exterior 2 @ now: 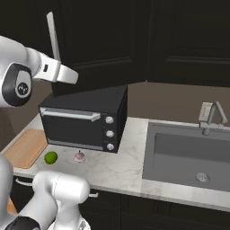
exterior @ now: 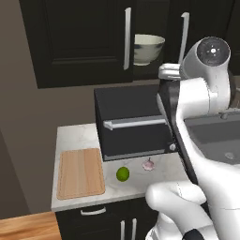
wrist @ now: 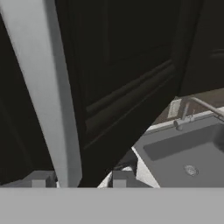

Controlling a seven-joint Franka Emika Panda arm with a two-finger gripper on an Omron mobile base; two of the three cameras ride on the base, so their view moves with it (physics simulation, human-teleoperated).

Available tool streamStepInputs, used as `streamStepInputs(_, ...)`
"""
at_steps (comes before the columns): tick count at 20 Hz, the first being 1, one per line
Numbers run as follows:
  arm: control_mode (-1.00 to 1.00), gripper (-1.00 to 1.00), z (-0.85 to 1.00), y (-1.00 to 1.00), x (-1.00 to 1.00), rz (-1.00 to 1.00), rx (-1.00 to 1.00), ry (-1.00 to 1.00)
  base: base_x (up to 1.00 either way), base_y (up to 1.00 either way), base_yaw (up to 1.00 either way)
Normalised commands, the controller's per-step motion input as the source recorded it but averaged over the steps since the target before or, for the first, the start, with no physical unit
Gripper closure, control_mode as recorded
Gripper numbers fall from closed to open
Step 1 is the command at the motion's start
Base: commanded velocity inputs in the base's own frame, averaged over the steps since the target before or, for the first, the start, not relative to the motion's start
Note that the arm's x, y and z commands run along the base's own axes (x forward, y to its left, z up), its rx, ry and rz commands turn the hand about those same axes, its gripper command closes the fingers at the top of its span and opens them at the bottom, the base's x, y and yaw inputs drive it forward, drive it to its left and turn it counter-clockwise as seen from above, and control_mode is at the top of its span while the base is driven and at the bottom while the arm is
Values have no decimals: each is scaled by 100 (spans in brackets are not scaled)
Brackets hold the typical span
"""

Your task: Open the cabinet. Place the bowl and condiment on the counter. Then place the lime and garlic on the cutting board.

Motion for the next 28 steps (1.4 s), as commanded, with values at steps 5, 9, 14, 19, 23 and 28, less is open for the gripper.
streamStepInputs(5,-100,100,0,-85,-100,-9,9,0,0,0,0)
streamStepInputs(9,-100,100,0,-40,-100,-4,3,-1,0,0,0)
streamStepInputs(14,-100,100,0,100,-100,0,-24,-4,0,0,0)
streamStepInputs(19,-100,-100,32,100,-31,0,-39,1,0,0,0)
streamStepInputs(23,-100,-100,20,75,63,-3,-22,7,0,0,0)
streamStepInputs(28,-100,-100,-8,3,97,-8,-27,15,0,0,0)
